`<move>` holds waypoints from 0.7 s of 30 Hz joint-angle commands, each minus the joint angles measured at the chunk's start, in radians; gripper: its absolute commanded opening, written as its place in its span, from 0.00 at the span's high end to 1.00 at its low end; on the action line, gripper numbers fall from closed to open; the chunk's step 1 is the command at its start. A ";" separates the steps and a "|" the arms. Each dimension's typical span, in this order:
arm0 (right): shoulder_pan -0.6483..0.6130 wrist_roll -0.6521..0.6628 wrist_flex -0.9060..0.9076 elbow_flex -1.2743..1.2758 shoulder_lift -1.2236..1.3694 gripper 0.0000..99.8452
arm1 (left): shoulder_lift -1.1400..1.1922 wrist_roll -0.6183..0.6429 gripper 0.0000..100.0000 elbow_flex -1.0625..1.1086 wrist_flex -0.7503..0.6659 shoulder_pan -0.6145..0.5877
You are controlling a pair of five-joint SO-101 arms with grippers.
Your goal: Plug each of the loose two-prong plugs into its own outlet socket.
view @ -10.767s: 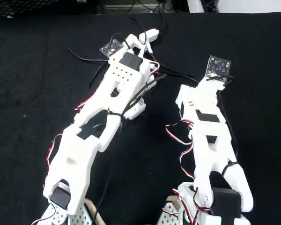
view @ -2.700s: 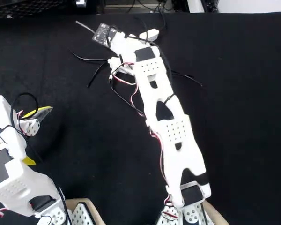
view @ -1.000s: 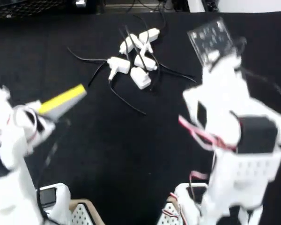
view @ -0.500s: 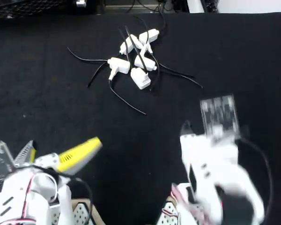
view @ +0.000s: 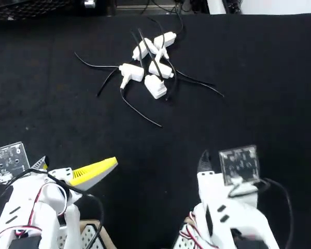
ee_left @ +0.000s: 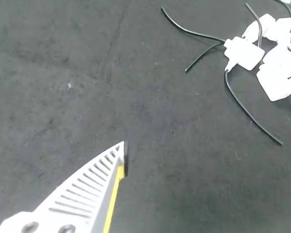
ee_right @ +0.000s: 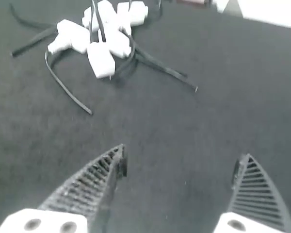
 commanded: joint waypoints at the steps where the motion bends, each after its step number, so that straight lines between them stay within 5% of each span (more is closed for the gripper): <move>1: 0.003 -0.009 -0.003 0.008 -0.073 0.66 | -0.003 0.000 0.29 -0.002 -0.023 0.008; 21: 0.003 -0.008 -0.003 0.008 -0.073 0.66 | -0.003 0.000 0.29 -0.002 -0.023 0.008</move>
